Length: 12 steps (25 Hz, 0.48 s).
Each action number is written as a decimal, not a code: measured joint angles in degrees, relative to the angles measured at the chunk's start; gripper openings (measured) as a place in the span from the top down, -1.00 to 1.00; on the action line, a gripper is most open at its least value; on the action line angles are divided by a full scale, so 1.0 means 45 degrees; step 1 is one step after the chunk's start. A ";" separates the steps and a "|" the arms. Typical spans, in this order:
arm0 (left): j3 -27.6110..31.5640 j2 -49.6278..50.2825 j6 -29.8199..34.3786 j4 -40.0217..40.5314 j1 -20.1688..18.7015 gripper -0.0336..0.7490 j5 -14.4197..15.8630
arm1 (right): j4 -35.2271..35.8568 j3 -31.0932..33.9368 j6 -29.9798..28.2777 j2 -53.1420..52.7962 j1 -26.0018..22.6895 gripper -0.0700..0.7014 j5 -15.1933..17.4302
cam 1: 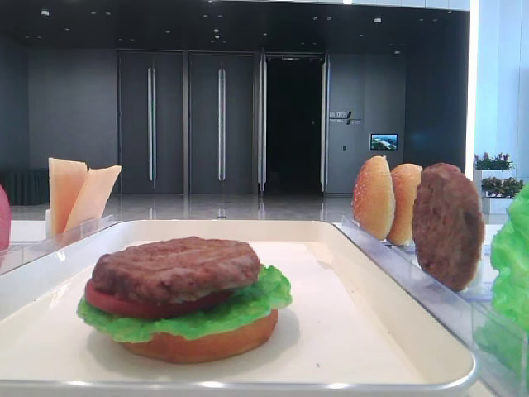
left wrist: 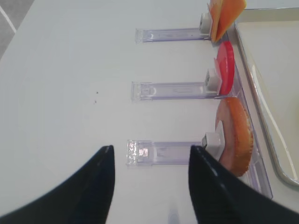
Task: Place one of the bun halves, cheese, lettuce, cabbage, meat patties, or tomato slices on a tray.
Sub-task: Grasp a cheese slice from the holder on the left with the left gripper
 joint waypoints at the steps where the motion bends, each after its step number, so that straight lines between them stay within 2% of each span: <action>1: 0.0000 0.0000 0.0000 0.0000 0.0000 -0.08 0.0000 | 0.0000 0.0000 0.0000 0.0000 0.0000 0.11 0.0000; 12: 0.0000 0.0000 0.0000 0.0012 0.0000 -0.08 0.0000 | 0.0000 0.0000 0.0000 0.0000 0.0000 0.11 0.0000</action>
